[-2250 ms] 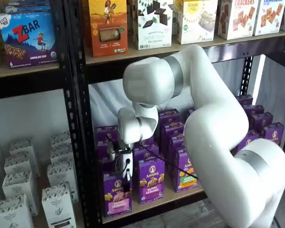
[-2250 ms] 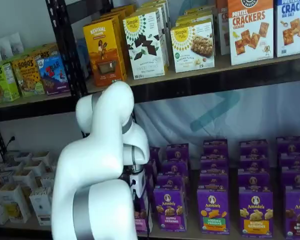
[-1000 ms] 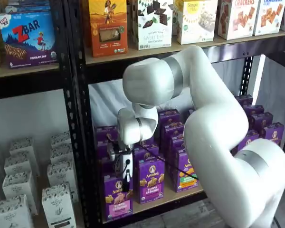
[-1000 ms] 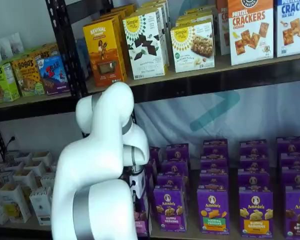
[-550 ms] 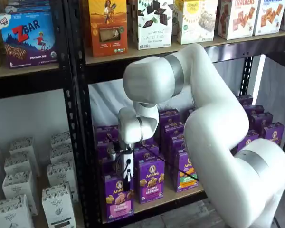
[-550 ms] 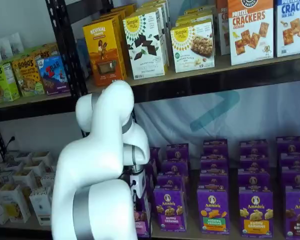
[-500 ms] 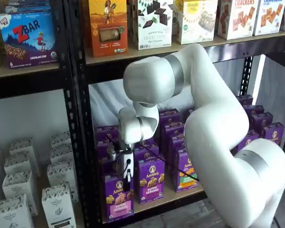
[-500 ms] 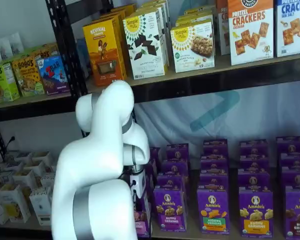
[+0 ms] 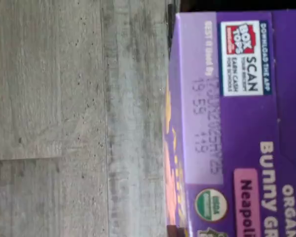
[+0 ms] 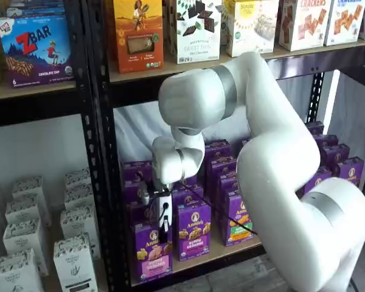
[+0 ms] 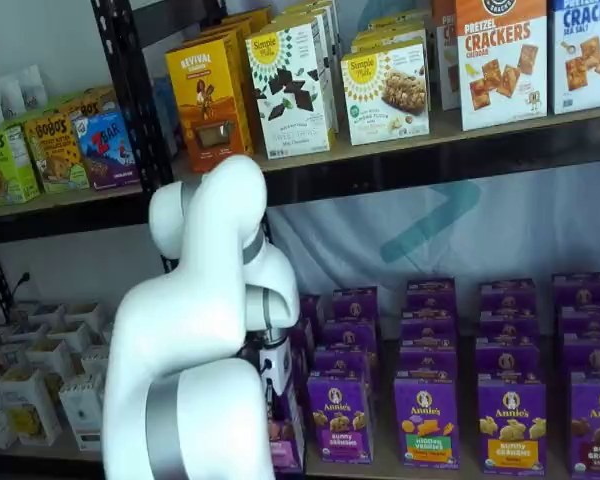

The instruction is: Pick up the purple box with a pink patch in the middle, on the bottom shelf, the first box from the left

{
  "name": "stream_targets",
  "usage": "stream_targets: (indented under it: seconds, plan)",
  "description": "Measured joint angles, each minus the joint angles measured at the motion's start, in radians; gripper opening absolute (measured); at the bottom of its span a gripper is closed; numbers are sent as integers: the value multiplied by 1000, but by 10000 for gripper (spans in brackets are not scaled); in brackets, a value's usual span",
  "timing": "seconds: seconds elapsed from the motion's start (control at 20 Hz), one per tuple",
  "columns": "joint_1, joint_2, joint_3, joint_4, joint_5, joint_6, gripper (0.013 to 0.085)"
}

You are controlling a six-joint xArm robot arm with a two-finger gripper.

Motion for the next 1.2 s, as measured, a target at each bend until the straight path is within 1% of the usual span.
stream_targets:
  seconds: [0.2, 0.35, 0.45, 0.85, 1.1, 1.2]
  plan:
    - [2, -33, 47, -10, -12, 9, 330]
    - [4, -64, 92, -4, -26, 5, 330]
    - [5, -92, 133, 10, -43, -8, 330]
    - [11, -214, 287, 17, -85, -11, 330]
    - [12, -298, 385, -1, -99, 6, 330]
    - [14, -327, 419, 1, -105, 4, 330]
